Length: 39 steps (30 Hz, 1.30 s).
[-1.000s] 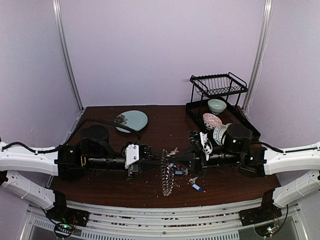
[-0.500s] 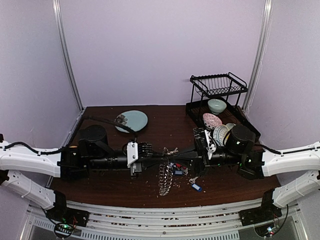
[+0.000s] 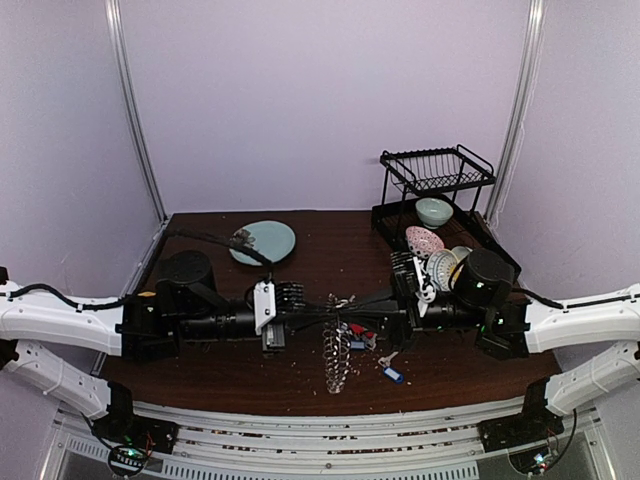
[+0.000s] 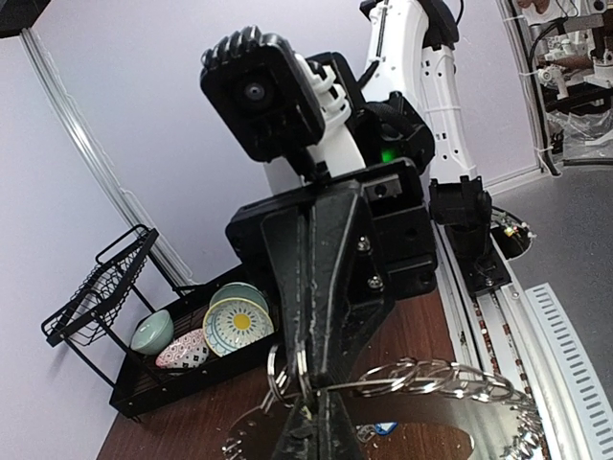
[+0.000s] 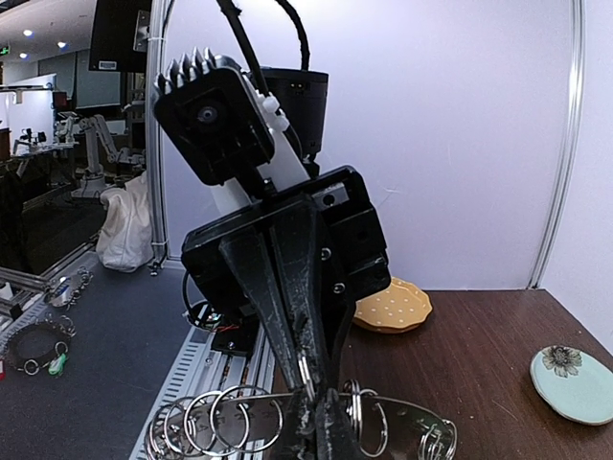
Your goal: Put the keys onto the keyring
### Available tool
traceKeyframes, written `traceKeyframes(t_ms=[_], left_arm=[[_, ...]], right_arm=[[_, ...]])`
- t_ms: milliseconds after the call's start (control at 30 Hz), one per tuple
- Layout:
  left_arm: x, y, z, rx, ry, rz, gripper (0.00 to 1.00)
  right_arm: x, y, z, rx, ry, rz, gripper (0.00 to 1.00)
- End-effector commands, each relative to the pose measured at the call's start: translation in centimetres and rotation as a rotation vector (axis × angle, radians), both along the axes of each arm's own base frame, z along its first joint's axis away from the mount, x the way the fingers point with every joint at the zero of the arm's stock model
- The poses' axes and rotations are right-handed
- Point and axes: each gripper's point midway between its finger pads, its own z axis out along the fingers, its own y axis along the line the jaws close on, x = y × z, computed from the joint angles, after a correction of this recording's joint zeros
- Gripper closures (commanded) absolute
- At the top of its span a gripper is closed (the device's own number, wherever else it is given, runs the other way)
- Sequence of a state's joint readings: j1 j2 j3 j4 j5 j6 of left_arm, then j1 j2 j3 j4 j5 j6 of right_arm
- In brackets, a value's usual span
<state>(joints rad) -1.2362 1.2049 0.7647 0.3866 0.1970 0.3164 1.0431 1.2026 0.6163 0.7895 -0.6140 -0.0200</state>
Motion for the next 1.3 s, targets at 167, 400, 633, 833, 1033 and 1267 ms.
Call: traceKeyframes(t_ms=[167, 400, 633, 833, 1033, 1267], left_arm=[[0.8, 0.7, 1.6, -0.023, 0.038, 0.076, 1.00], [1.6, 1.1, -0.6, 0.091, 0.032, 0.128, 1.00], [1.7, 1.6, -1.3, 0.186, -0.039, 0.147, 1.00], [1.8, 1.5, -2.4, 0.212, -0.039, 0.147, 1.00], [1.6, 1.5, -4.0, 0.203, 0.020, 0.145, 1.00], [2.2, 1.4, -6.5, 0.244, 0.062, 0.178, 1.00]], right_arm=[[0.8, -0.9, -0.2, -0.057, -0.028, -0.092, 0.85], [0.9, -1.2, -0.6, -0.127, -0.060, -0.107, 0.76], [0.7, -0.9, -1.4, -0.247, -0.170, -0.076, 0.76], [0.8, -0.3, -3.1, -0.342, -0.199, -0.041, 0.76], [0.7, -0.1, -5.0, -0.367, -0.088, -0.007, 0.73], [1.7, 1.2, -6.2, -0.354, 0.010, -0.036, 0.73]])
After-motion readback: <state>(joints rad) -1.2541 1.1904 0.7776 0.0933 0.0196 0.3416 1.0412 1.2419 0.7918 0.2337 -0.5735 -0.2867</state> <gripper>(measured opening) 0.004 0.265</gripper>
